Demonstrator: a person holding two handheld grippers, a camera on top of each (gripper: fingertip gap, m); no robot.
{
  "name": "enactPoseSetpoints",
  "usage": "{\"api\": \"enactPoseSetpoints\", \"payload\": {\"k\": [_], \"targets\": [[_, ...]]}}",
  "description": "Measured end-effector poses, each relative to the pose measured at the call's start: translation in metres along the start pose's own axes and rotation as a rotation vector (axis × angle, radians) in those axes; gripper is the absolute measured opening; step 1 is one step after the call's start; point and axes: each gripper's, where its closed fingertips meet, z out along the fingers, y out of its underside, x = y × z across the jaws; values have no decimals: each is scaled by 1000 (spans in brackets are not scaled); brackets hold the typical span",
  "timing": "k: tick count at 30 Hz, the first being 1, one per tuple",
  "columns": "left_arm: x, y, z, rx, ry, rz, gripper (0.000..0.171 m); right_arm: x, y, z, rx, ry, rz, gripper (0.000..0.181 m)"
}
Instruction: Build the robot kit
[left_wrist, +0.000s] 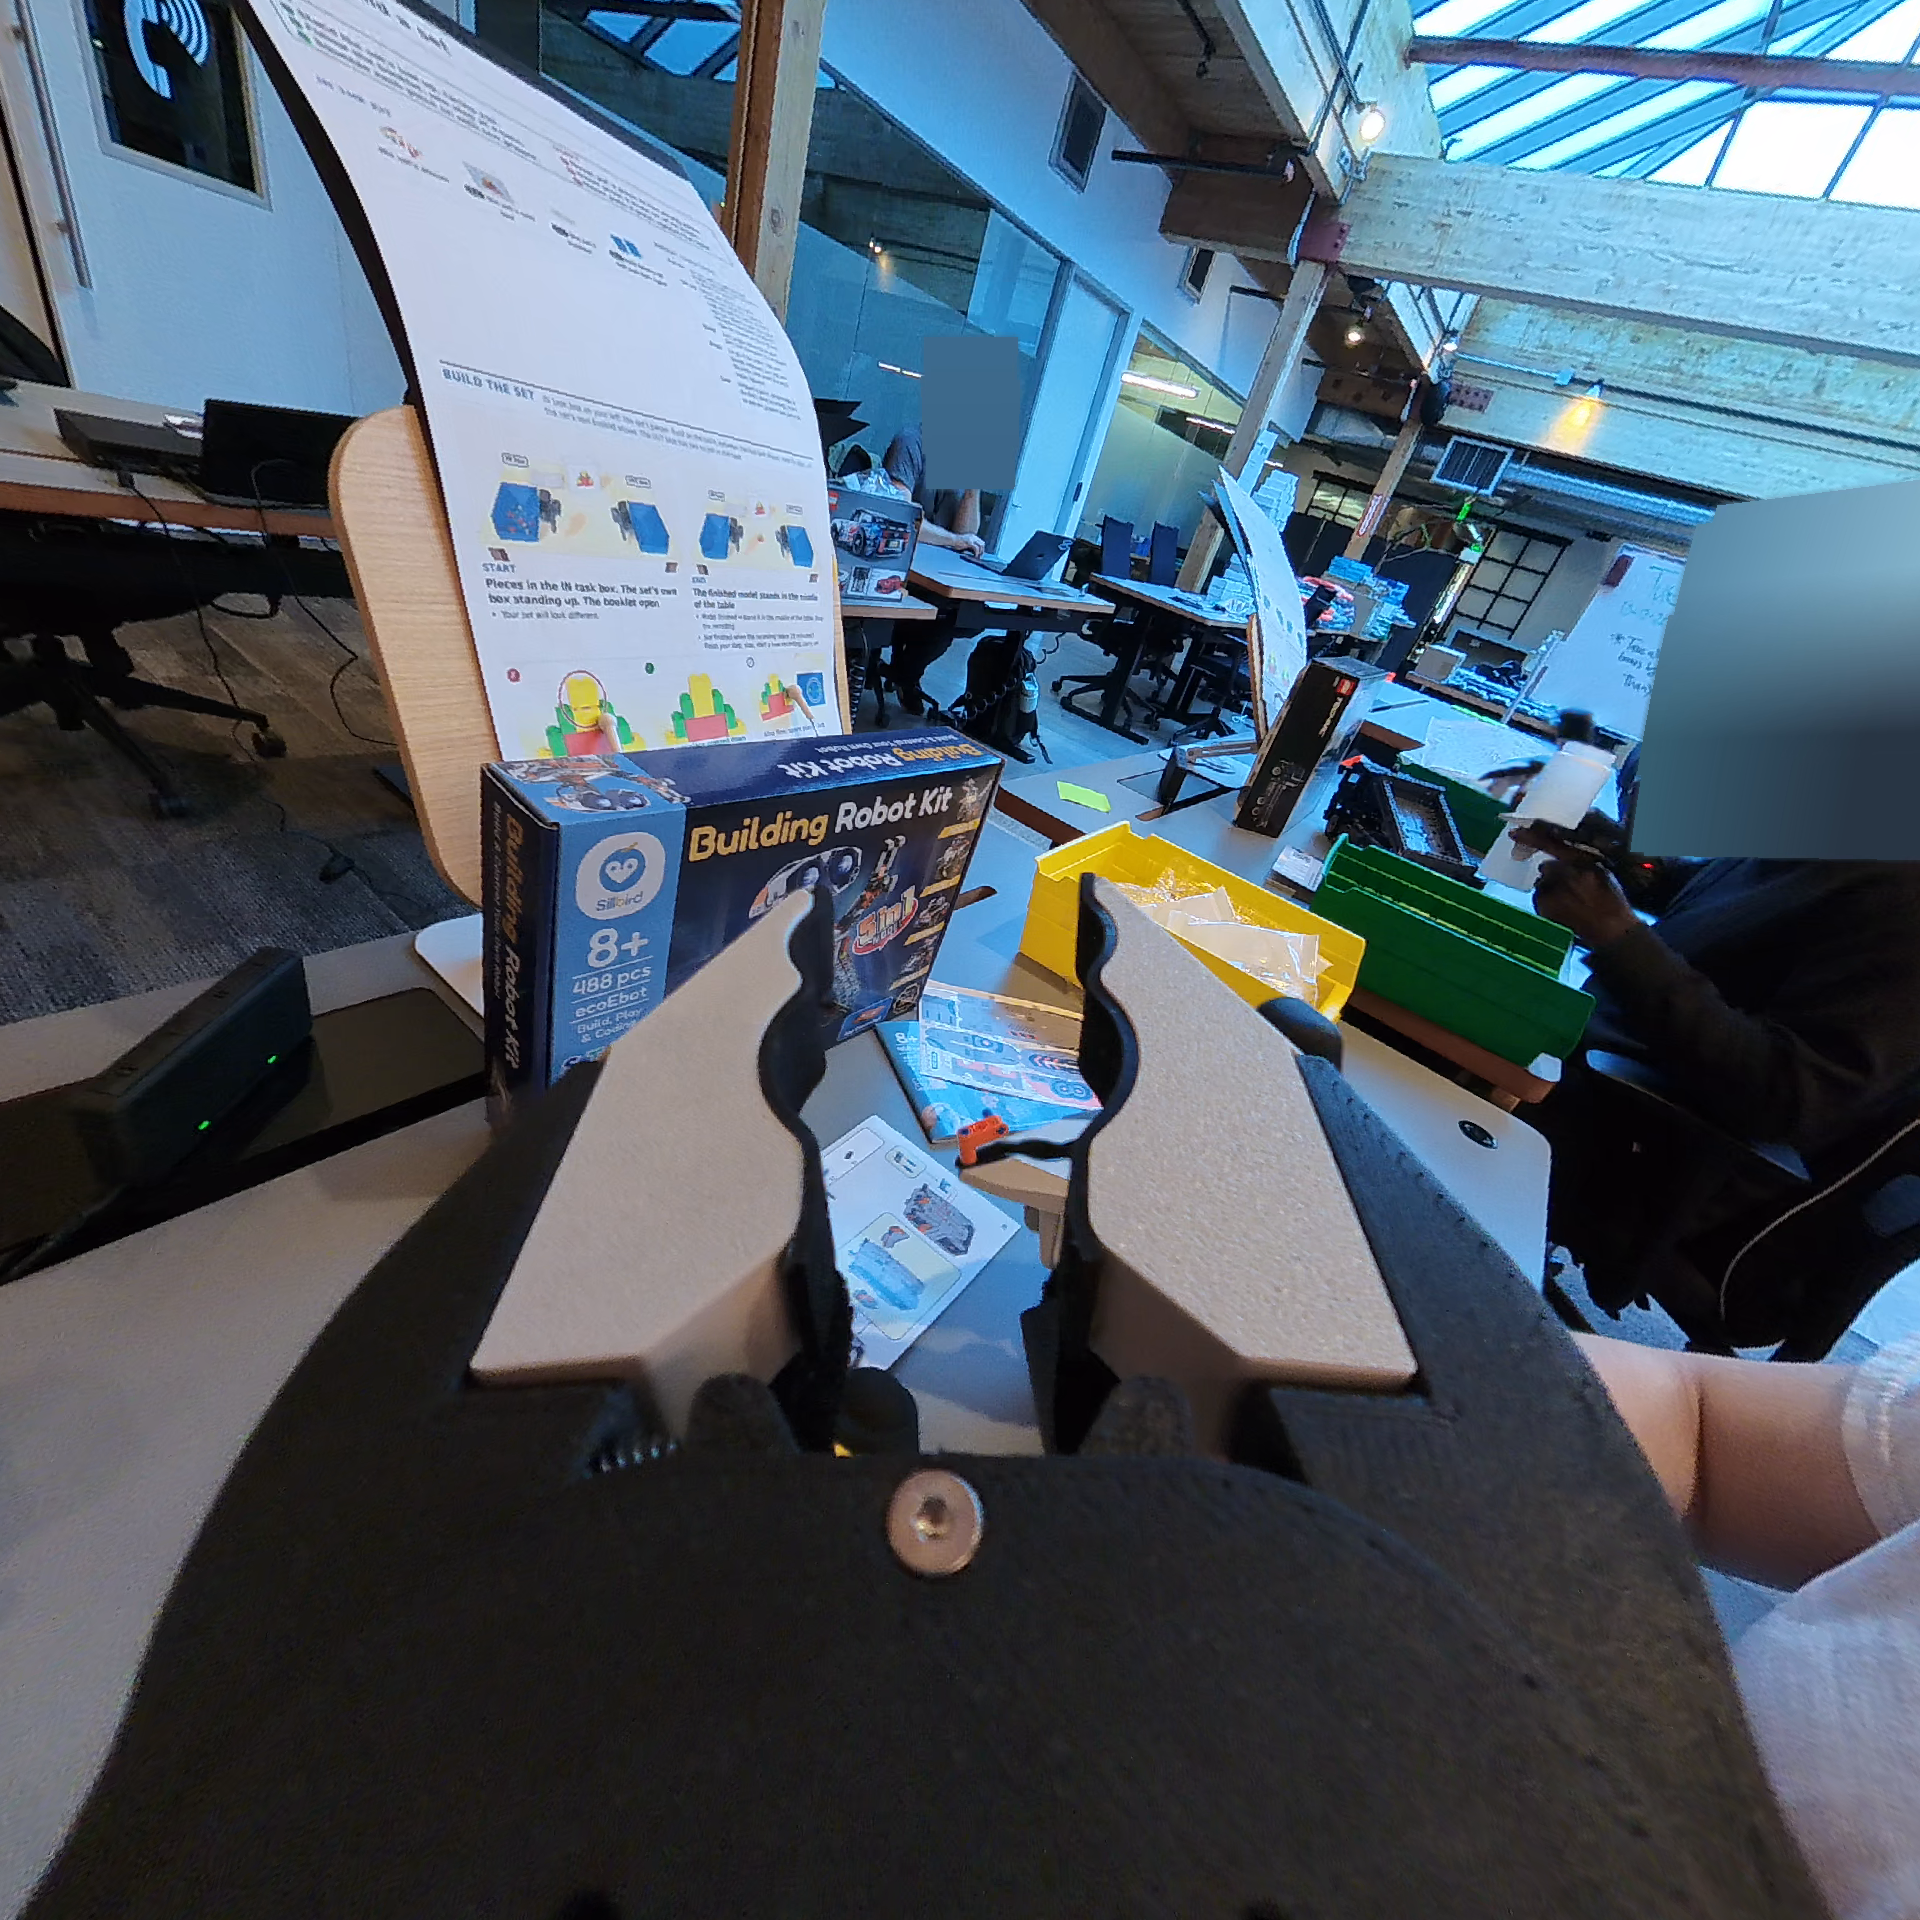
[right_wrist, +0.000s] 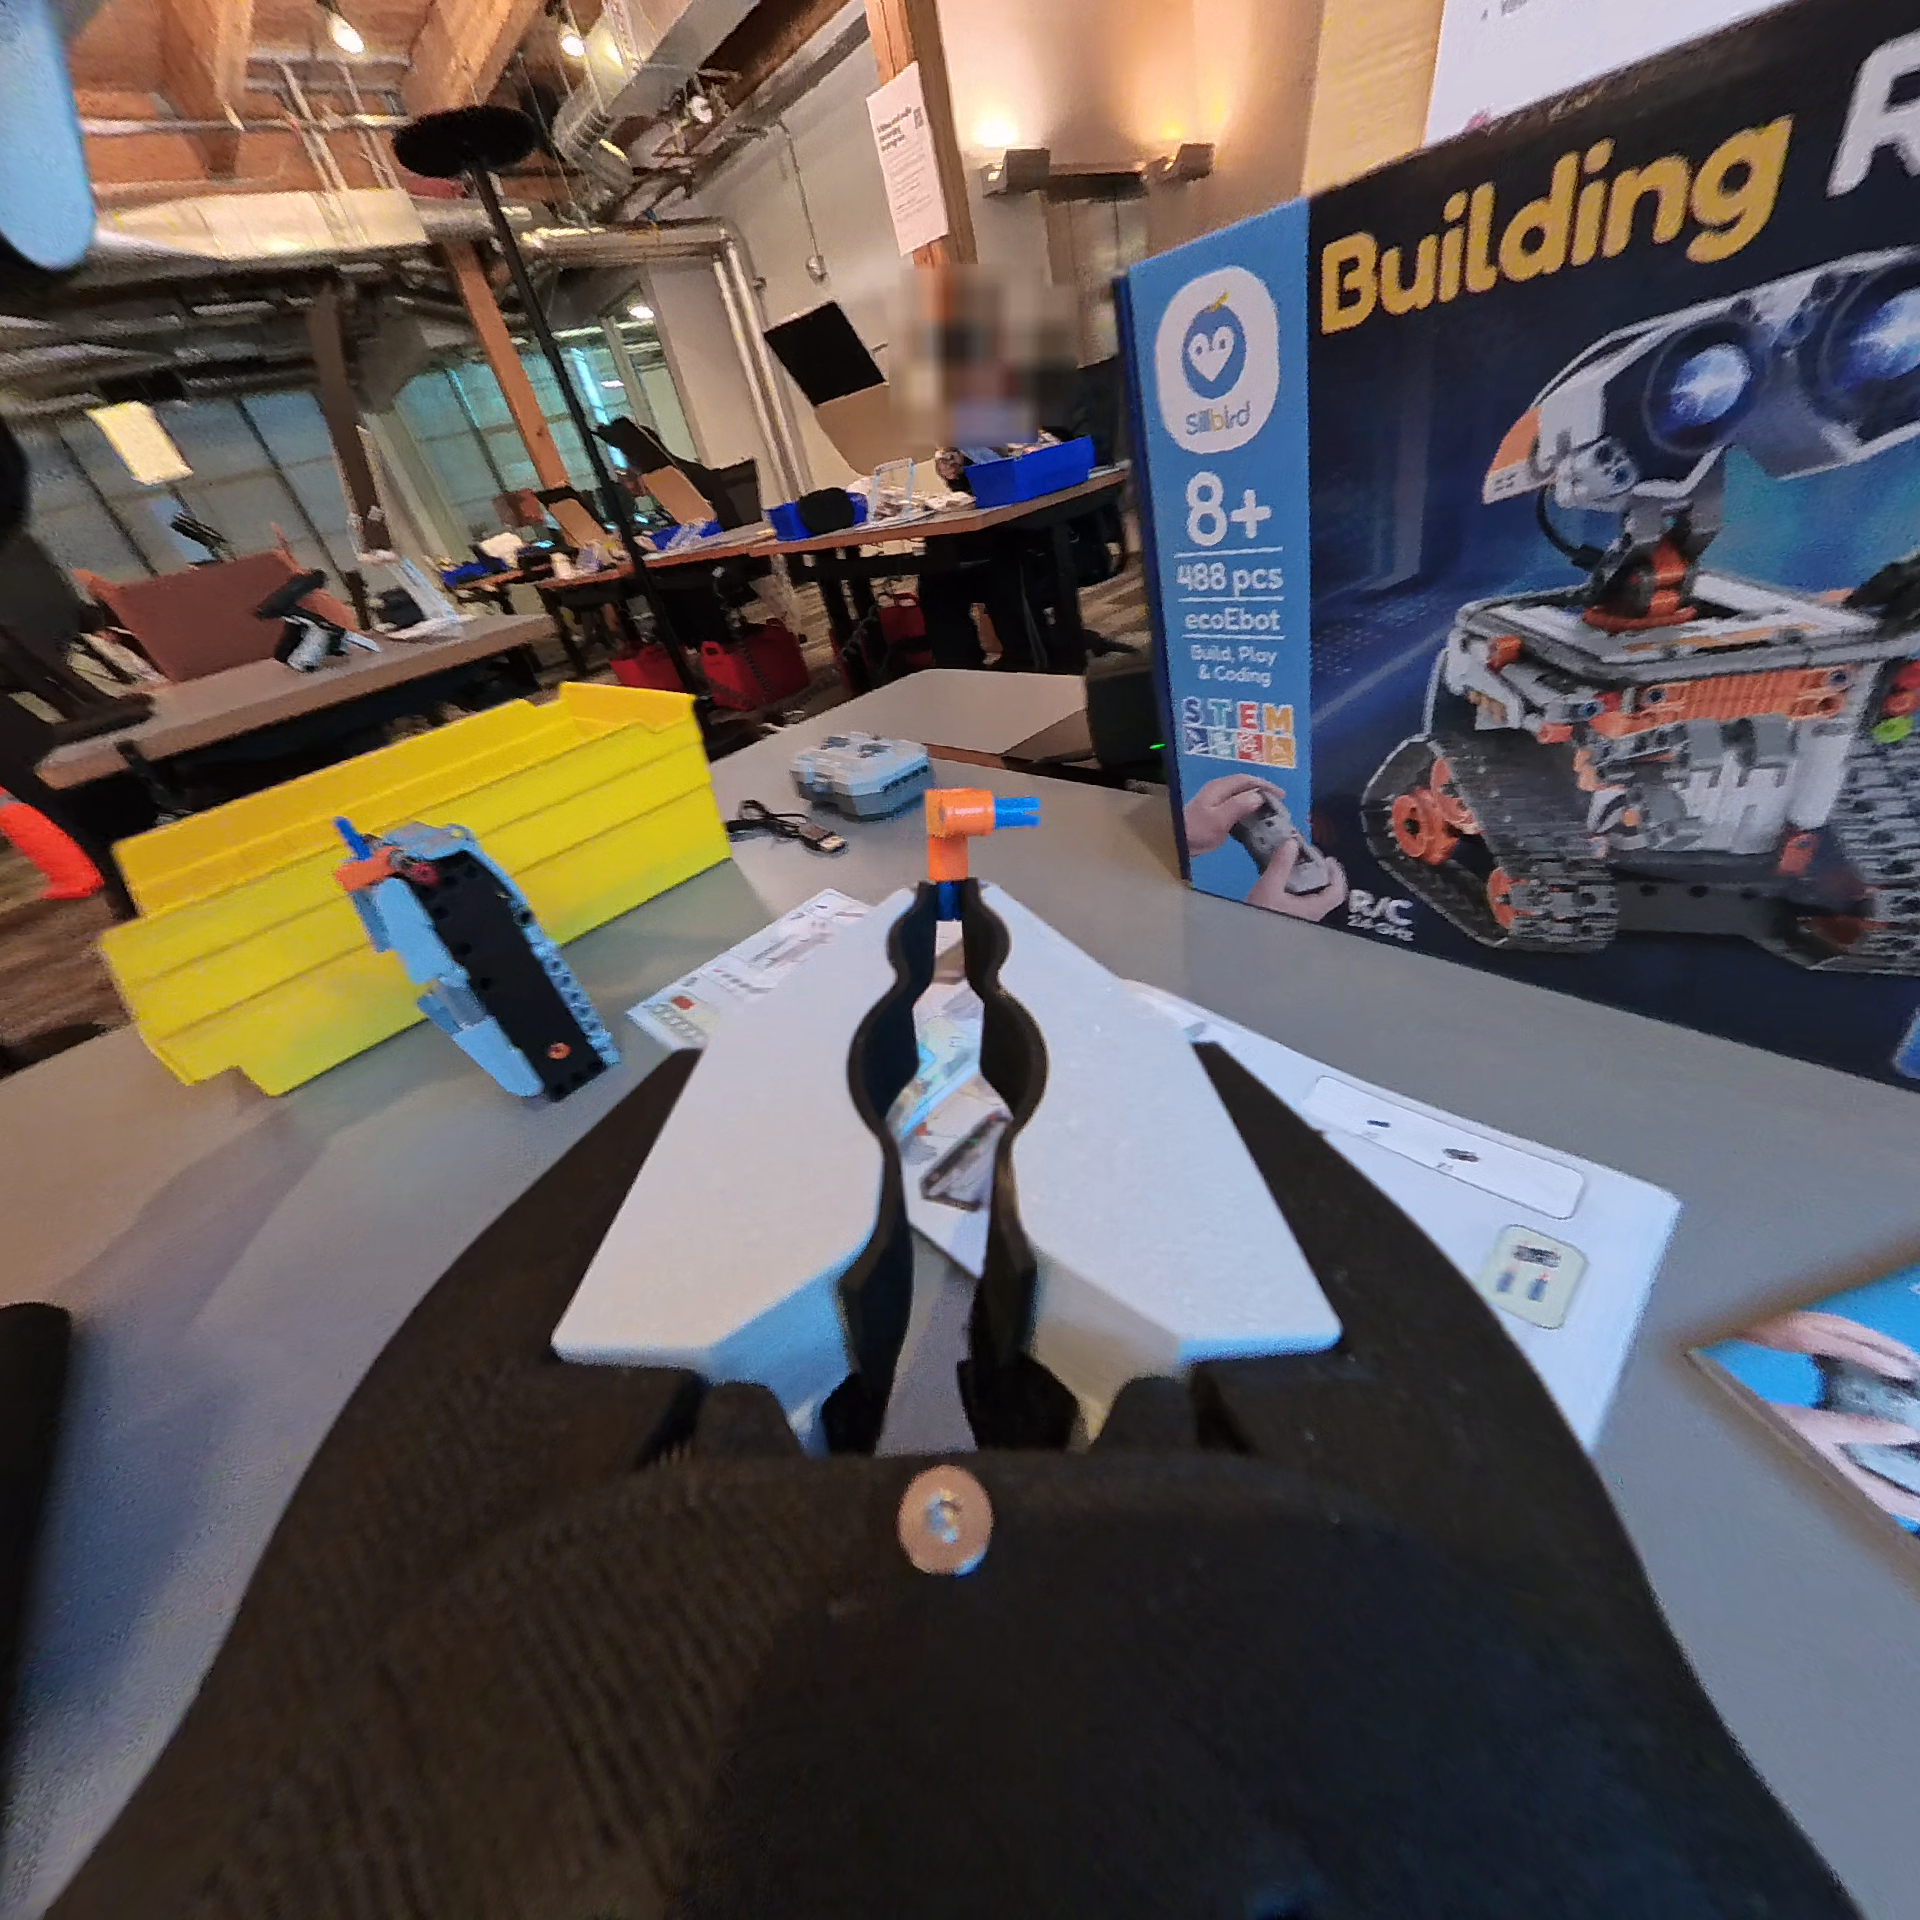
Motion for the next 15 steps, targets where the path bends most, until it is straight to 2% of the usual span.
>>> {"api": "enactPoseSetpoints", "payload": {"k": [4, 7, 12, 15], "targets": [[-6, 13, 14, -46, -27, -86, 44, 9, -11, -7, 34, 138, -148, 3], [12, 30, 42, -74, 58, -163, 45, 7, -27, -15, 88, 226, -282, 3], [36, 87, 84, -215, 71, -104, 59, -6, -44, -19, 143, 261, -378, 2], [50, 121, 99, -201, 90, -71, 59, -10, -44, -17, 139, 243, -335, 3]]}}
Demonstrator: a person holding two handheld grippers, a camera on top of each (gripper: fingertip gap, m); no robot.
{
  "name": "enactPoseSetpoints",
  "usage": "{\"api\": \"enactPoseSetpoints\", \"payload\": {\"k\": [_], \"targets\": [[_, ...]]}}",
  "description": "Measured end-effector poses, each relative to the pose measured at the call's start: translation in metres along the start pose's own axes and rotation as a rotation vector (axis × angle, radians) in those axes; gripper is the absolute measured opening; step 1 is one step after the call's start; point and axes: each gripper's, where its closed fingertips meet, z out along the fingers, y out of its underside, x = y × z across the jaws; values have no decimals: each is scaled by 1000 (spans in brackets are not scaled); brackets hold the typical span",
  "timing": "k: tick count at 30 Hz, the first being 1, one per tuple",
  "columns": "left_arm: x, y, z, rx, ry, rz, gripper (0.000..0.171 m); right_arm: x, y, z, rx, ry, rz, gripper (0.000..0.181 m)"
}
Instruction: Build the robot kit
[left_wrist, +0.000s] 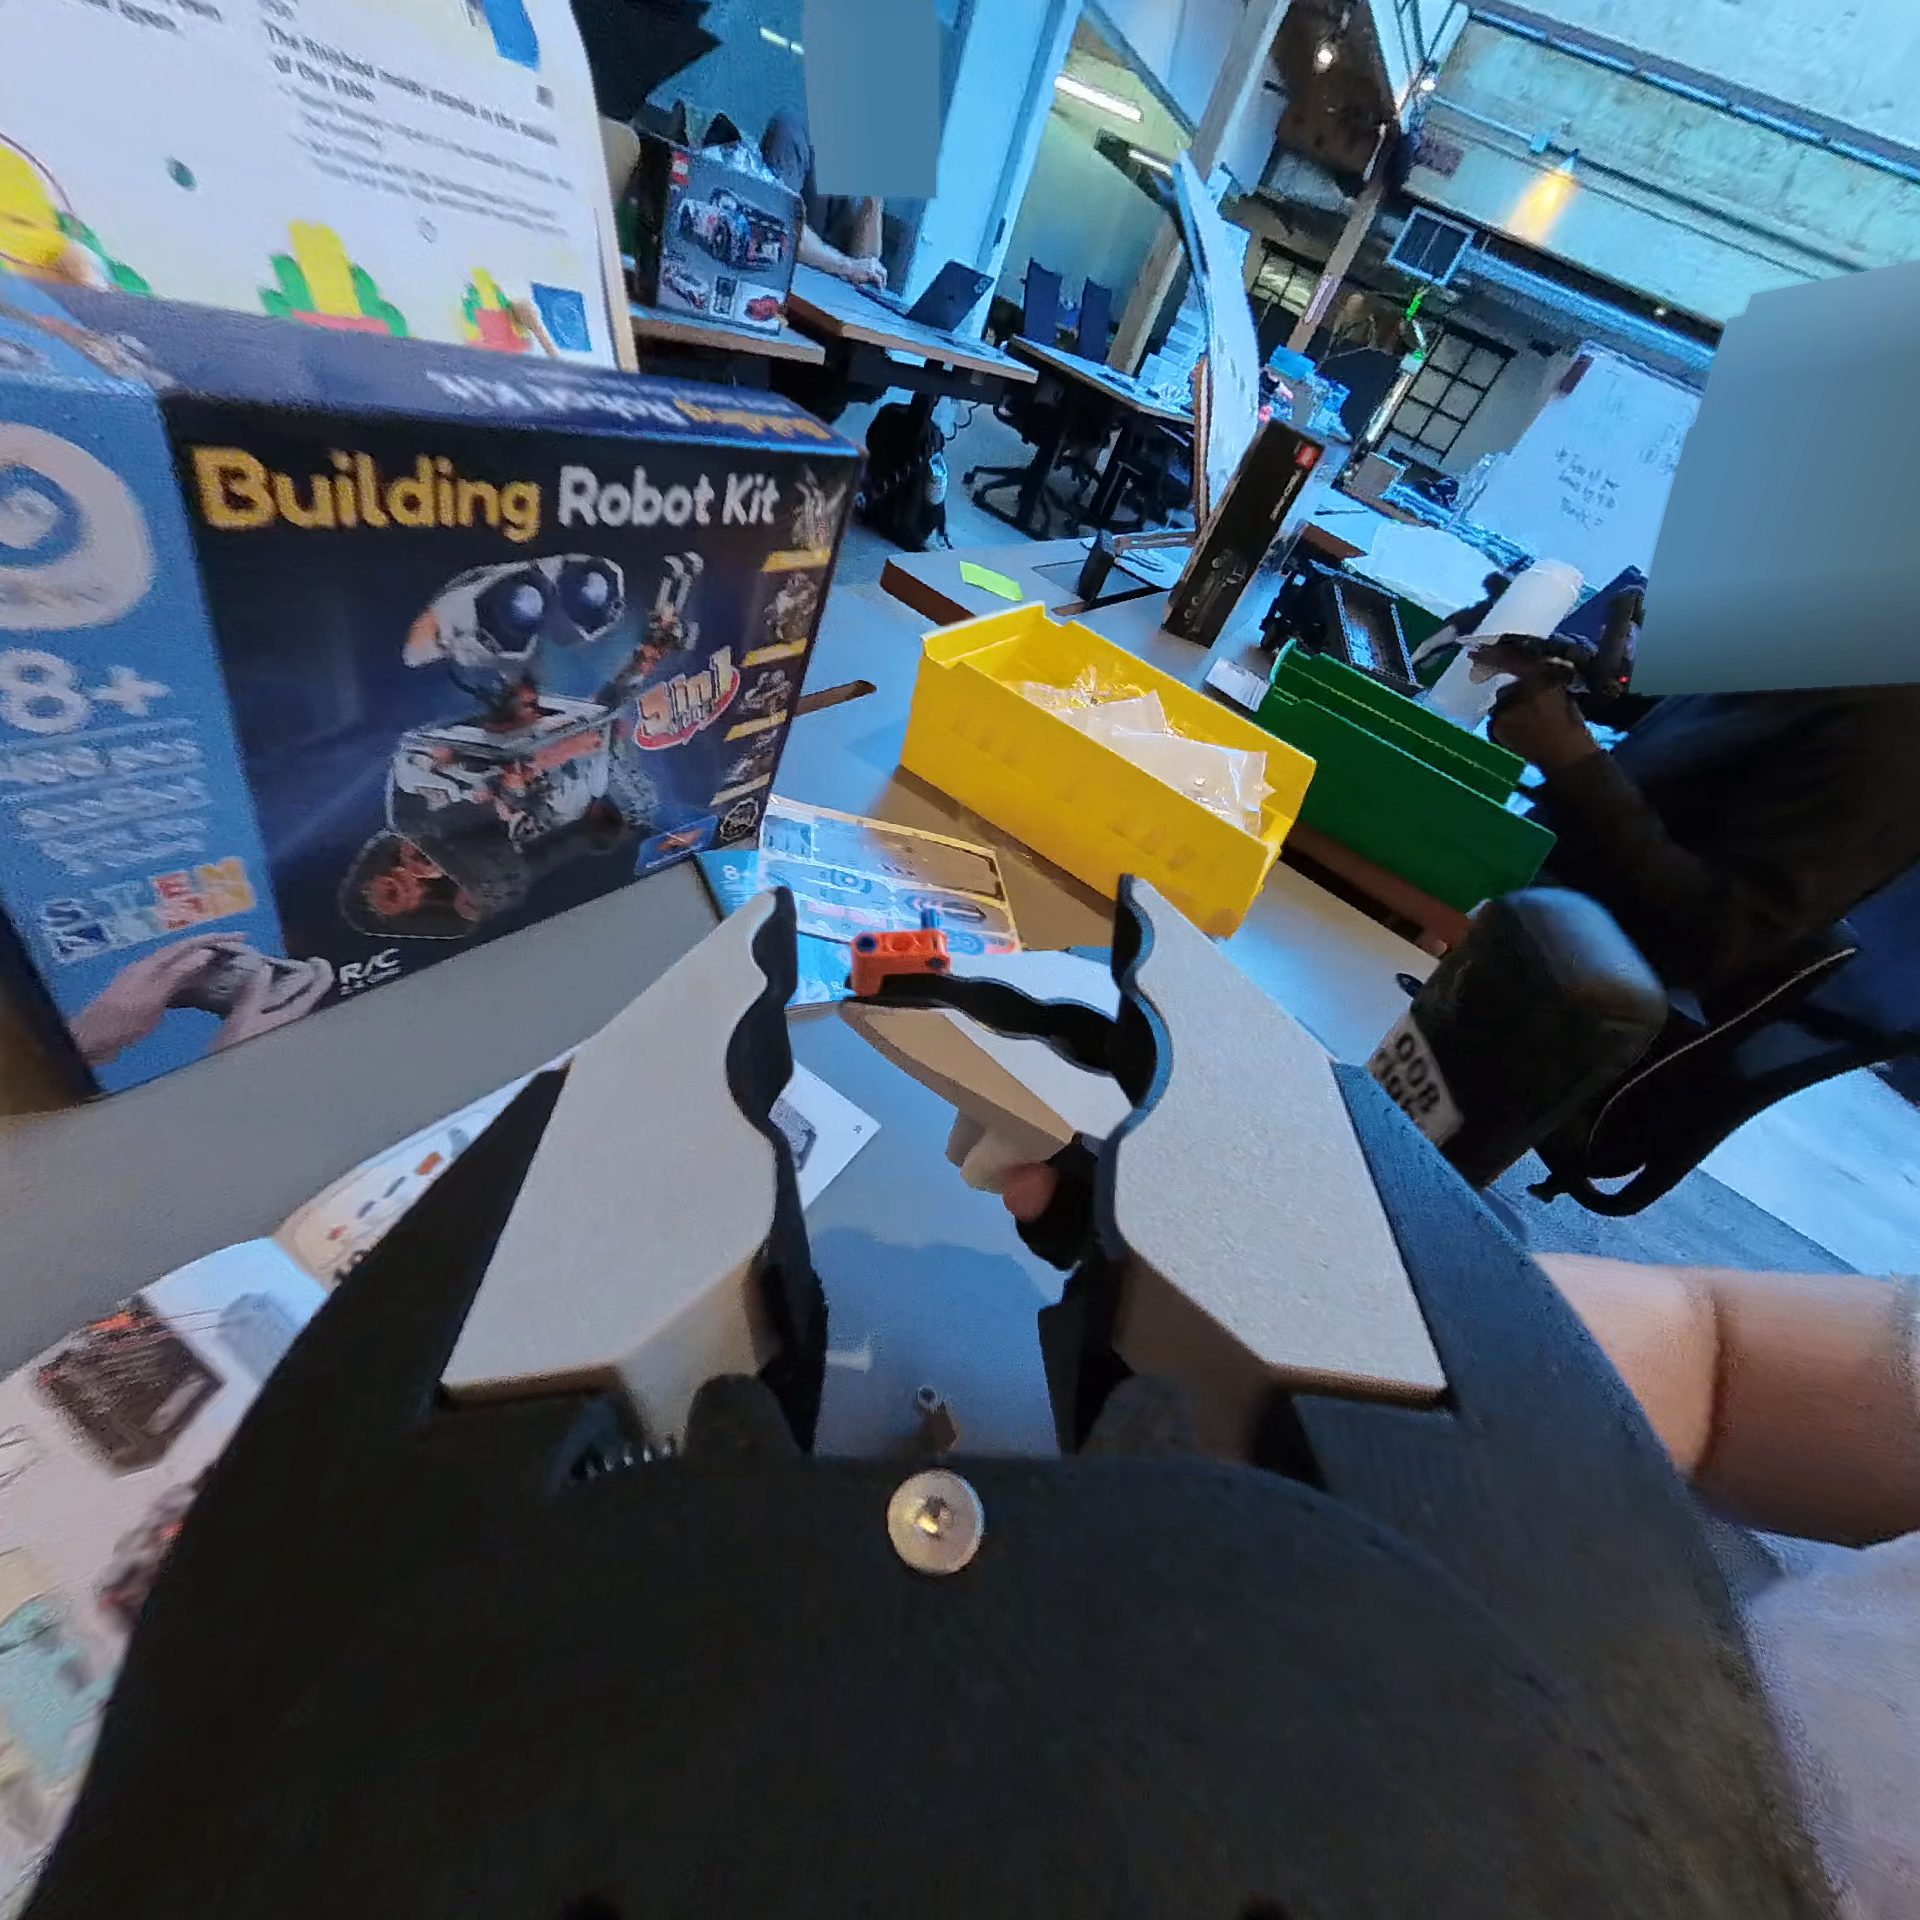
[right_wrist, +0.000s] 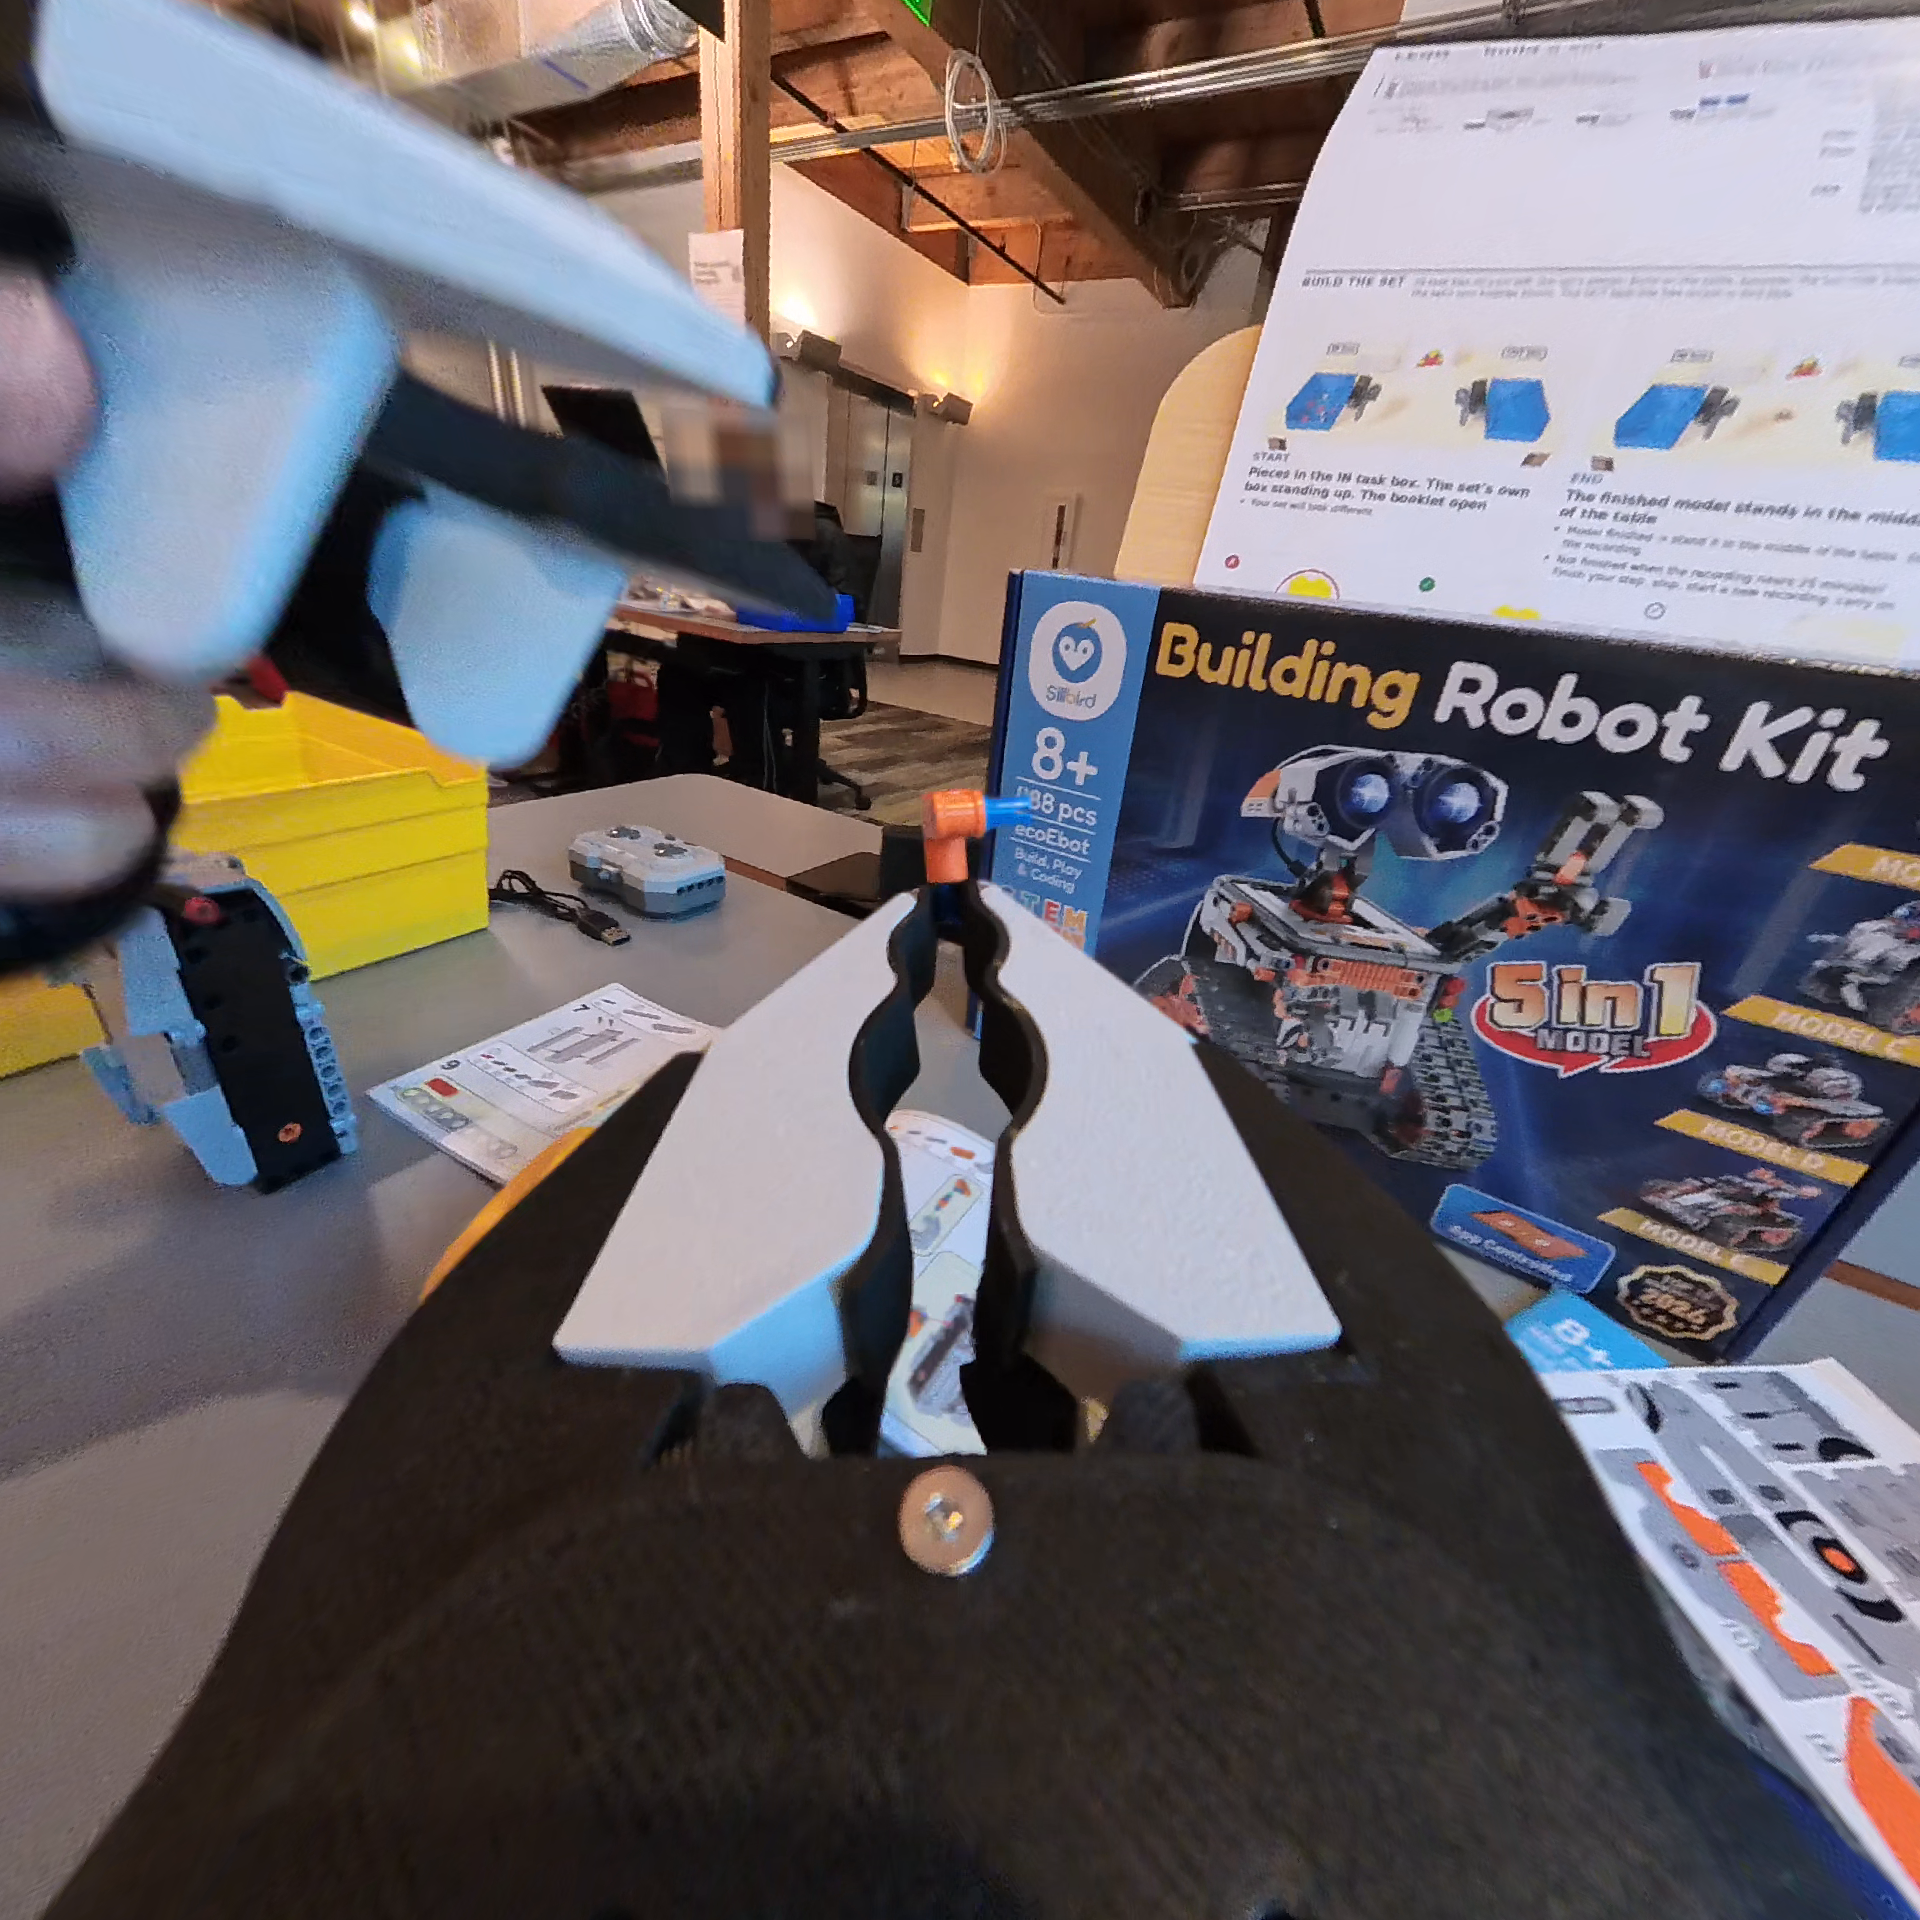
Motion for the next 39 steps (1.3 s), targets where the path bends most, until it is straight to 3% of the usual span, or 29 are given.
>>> {"api": "enactPoseSetpoints", "payload": {"k": [6, 8, 13, 20, 23, 26, 29, 33, 39], "targets": [[-7, 30, 25, 42, -69, 79, 52, -1, -2, -4, 7, -4, 31, 2], [-7, 34, 27, 38, -75, 74, 42, -1, -3, -6, 9, -7, 34, 2], [-3, 36, 28, 71, -88, 99, 25, -4, -5, -9, 14, -7, 2, 3], [1, 41, 17, 46, -55, 137, 22, -18, -5, -11, 14, -53, -9, 4], [6, 43, 3, -4, 20, 141, 22, -36, 5, -12, -41, -181, 42, 41], [-1, 44, -15, -111, 54, 181, 22, -46, 21, -28, -123, -343, 112, 43], [-2, 31, -27, -185, 98, 242, 22, -32, 30, -46, -167, -411, 176, 39], [-3, 31, -20, -254, 187, 218, 22, 8, 34, -57, -167, -337, 237, 35], [-24, 37, -18, -213, 223, 93, 22, 30, 44, -62, -177, -269, 227, 30]]}}
